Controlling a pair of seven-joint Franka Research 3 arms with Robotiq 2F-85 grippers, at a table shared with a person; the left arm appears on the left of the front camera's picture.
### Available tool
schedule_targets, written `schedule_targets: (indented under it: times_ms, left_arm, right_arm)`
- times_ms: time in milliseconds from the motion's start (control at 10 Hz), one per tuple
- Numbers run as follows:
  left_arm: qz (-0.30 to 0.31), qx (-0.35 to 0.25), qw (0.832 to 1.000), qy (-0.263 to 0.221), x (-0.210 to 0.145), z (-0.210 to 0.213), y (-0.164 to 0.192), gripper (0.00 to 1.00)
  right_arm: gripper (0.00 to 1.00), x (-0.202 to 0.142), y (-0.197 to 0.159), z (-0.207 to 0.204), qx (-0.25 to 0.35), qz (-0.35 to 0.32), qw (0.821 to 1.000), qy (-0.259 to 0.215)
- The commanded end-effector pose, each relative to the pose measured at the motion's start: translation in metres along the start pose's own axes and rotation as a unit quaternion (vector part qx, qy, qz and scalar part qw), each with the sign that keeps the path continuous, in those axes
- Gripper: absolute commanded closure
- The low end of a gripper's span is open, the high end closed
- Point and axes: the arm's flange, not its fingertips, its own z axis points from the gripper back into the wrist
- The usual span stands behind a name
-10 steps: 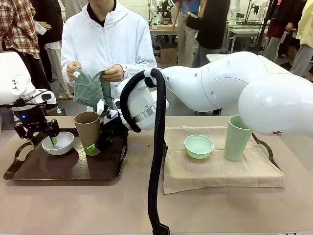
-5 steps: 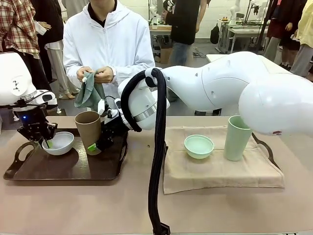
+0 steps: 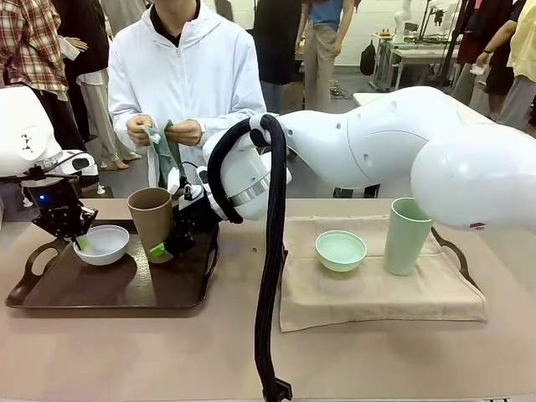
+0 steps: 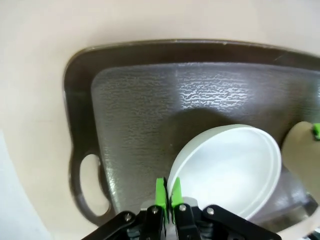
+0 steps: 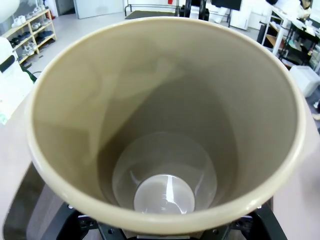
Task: Set up a tray with a mat and arrange the tableware.
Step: Pick up the Picnic Bowl and Reusable plastic cup from the Handle tray in front of the human's position and hold them in the air.
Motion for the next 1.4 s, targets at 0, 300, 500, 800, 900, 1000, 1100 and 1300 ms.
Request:
schedule_targets:
  times_ms: [0, 300, 500, 800, 900, 1000, 1100, 1300]
  left_arm:
    - [-0.005, 0.011, 1.000, 0.018, -0.020, 0.025, -0.002, 1.00]
    - [-0.006, 0.009, 1.000, -0.024, -0.071, 0.116, -0.009, 1.00]
    - [0.000, 0.017, 0.997, -0.074, -0.099, 0.166, -0.017, 1.00]
    - [0.011, 0.025, 0.991, -0.131, -0.133, 0.215, -0.030, 1.00]
    - [0.013, 0.012, 0.989, -0.145, -0.137, 0.218, -0.028, 1.00]
    - [-0.004, 0.005, 0.993, -0.119, -0.127, 0.222, -0.028, 1.00]
    - [-0.004, 0.005, 0.993, -0.119, -0.127, 0.222, -0.028, 1.00]
    - [-0.004, 0.005, 0.993, -0.119, -0.127, 0.222, -0.028, 1.00]
  right_arm:
    - [1.00, 0.042, 0.025, 0.034, 0.018, 0.011, 1.000, -0.003]
    - [1.00, 0.113, 0.057, 0.091, -0.002, 0.022, 1.000, 0.013]
    - [1.00, 0.147, 0.068, 0.114, -0.026, 0.029, 0.999, 0.036]
    - [1.00, 0.196, 0.083, 0.130, -0.038, 0.054, 0.997, 0.041]
    - [1.00, 0.181, 0.069, 0.125, -0.034, 0.044, 0.998, 0.028]
    - [1.00, 0.181, 0.069, 0.125, -0.034, 0.044, 0.998, 0.028]
    - [1.00, 0.181, 0.069, 0.125, -0.034, 0.044, 0.998, 0.028]
    - [1.00, 0.181, 0.069, 0.125, -0.034, 0.044, 0.998, 0.028]
